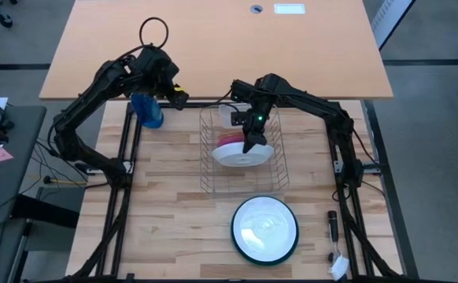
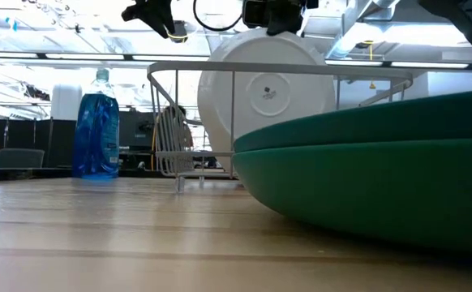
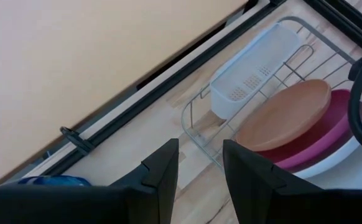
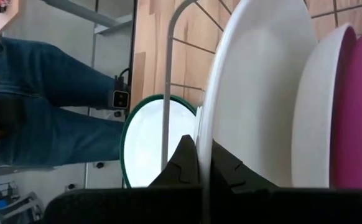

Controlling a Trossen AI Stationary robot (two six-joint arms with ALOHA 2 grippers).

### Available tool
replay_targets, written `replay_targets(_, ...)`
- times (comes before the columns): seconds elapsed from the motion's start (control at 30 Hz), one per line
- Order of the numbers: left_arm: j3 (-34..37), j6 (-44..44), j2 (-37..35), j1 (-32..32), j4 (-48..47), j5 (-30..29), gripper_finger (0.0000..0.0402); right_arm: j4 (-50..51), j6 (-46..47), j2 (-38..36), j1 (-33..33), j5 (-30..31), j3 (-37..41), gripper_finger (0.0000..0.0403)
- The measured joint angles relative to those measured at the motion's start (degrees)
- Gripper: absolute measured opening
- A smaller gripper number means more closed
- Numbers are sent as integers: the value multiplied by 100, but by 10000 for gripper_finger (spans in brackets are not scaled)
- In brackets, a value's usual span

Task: Sort dishes
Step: Put the white plate in the dish rack

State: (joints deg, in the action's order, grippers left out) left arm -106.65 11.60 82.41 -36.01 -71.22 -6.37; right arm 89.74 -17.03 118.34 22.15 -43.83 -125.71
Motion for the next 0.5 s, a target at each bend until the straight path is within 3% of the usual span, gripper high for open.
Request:
replay_targets(0.2, 0, 0, 0, 0, 0, -7, 118, -53, 25, -1, -55, 66, 0, 9)
replay_targets(0.5, 0, 0, 0, 0, 2, -7, 118, -43, 459, -1, -187, 707, 0, 60)
